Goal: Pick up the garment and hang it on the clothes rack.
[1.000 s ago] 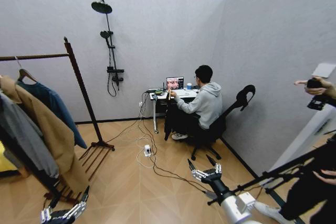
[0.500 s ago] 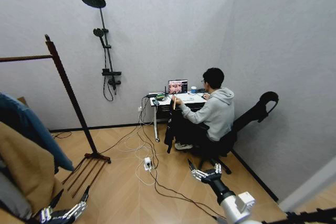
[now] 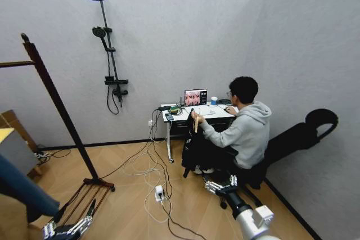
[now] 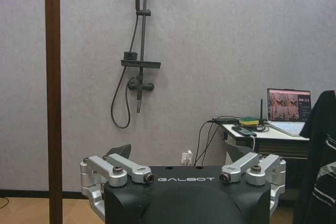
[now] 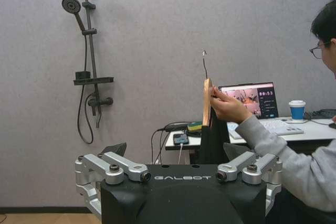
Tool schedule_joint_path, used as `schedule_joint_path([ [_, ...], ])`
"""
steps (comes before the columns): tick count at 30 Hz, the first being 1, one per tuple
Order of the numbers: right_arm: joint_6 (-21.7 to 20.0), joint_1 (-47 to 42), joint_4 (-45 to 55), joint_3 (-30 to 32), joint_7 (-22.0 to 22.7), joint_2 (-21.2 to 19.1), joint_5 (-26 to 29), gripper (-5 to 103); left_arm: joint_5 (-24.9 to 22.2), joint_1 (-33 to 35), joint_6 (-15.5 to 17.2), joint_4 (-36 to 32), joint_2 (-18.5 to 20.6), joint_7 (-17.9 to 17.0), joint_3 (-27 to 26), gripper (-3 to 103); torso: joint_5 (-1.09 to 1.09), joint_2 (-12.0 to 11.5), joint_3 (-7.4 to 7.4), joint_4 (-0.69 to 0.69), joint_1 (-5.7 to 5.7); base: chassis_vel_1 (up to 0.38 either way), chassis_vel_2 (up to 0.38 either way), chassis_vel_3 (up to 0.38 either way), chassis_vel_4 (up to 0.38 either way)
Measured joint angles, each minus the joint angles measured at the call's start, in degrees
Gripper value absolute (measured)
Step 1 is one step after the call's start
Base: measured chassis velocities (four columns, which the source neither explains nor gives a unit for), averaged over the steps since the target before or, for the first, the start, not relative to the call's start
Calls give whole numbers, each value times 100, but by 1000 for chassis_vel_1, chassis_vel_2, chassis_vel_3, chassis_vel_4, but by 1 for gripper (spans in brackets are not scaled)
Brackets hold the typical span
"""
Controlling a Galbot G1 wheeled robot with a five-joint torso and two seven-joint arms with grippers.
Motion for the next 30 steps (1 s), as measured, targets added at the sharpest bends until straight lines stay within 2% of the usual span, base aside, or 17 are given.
schedule_joint_path([
  [1, -5, 58, -24, 32, 13, -18, 52, 100, 0, 0, 0, 0, 0, 0, 0, 100, -11, 1, -2, -1, -2, -321, 255, 300, -267],
  [4, -163, 414, -157, 144, 247, -144, 213, 100, 0, -1, 0, 0, 0, 2, 0, 100, -1, -1, 1, 0, 5, -215, 227, 181, -200],
  [10, -337, 1095, -491, 221, 467, -385, 545, 100, 0, 0, 0, 0, 0, 1, 0, 100, -4, -1, 0, -1, 1, -99, 58, 32, -71],
  [11, -441, 1557, -794, 214, 522, -524, 705, 100, 0, 0, 0, 0, 0, 2, 0, 100, -4, 2, -2, -1, -6, 11, -55, -46, 23],
  [14, -484, 1857, -997, 181, 541, -616, 735, 100, 0, 0, 0, 0, 0, 1, 0, 100, -3, 4, -3, -1, -9, 56, -55, -54, 33],
  [16, -648, 2543, -1521, 51, 586, -846, 823, 100, 0, 1, 0, 0, 0, 0, 0, 100, -5, 5, -3, 1, -10, 73, -49, -47, 56],
  [23, -761, 3524, -2520, -312, 528, -1232, 854, 100, 0, 1, 0, 0, 0, 0, 0, 100, -3, 1, 0, 1, -2, 19, -4, -3, 13],
  [26, -765, 3916, -2909, -508, 369, -1410, 799, 100, 0, 0, 0, 0, 0, 1, 0, 100, -3, 1, 0, 1, 0, -16, 6, 9, -18],
  [28, -749, 4266, -3159, -737, 105, -1630, 669, 100, 0, 0, 0, 0, 0, 1, 0, 100, -4, 1, 0, 0, 0, 0, 0, 0, 0],
  [30, -750, 4383, -3209, -839, 91, -1689, 665, 100, 0, 0, 0, 0, 0, 1, 0, 100, -4, 1, -1, 0, -1, 0, 0, 0, 0],
])
